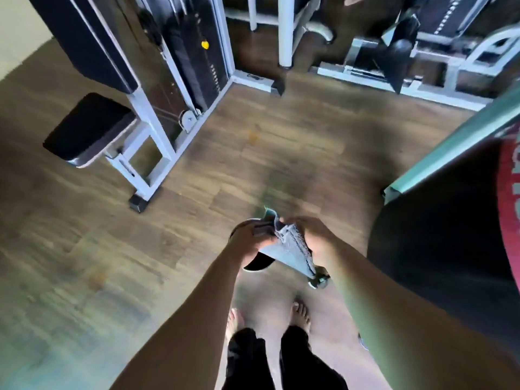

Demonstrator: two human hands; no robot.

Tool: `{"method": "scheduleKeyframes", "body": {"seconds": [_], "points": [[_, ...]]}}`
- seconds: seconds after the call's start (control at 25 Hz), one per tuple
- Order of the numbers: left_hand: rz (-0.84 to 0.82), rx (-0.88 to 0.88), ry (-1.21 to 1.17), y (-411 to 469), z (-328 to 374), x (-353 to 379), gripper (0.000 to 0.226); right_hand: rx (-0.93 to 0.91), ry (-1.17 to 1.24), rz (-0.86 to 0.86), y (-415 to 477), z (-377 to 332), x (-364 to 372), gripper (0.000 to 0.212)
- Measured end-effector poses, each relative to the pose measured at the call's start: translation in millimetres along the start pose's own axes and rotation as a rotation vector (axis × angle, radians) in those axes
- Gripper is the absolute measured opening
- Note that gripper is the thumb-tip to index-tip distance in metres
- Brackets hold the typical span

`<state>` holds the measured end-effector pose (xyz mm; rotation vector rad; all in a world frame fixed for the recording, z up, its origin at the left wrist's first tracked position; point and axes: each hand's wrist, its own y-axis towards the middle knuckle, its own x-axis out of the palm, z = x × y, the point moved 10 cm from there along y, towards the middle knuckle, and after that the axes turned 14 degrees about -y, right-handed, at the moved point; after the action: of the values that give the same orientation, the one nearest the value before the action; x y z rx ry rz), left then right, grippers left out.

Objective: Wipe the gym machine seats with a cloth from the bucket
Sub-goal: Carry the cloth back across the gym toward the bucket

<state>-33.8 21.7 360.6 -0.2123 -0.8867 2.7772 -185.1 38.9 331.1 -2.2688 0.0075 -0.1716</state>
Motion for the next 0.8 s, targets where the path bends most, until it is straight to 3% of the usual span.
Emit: {"method": "scheduleKeyframes", "body": {"seconds": [0.08, 0.16, 0.28, 0.44, 0.68, 0.8], "points": [[0.056, -0.099, -0.113, 46.6, -43.8, 1.7, 0.028, 0.148, 0.118, -0.017, 56.6, 45.8, -16.3, 0.060], [0.114, -0.182, -0.146, 94.0, -94.5, -0.9, 0.024, 0.210, 0.084, -0.011, 102.4, 86.2, -32.8, 0.075], [0.143, -0.282, -0.118, 159.4, -181.6, -3.5, 0.042, 0.262, -0.066, 0.123, 167.0, 145.1, -60.3, 0.060], [0.138, -0.380, -0.156, 225.7, -278.8, -4.0, 0.038, 0.247, -0.422, 0.300, 249.6, 195.0, -83.2, 0.017], [0.159, -0.305, -0.004, 294.7, -336.9, -11.8, 0.023, 0.269, -0.470, 0.431, 320.7, 254.0, -90.4, 0.014], [0.143, -0.286, 0.191, 322.8, -351.6, -9.2, 0.040, 0.302, -0.627, 0.471, 342.7, 267.9, -96.5, 0.020]]}}
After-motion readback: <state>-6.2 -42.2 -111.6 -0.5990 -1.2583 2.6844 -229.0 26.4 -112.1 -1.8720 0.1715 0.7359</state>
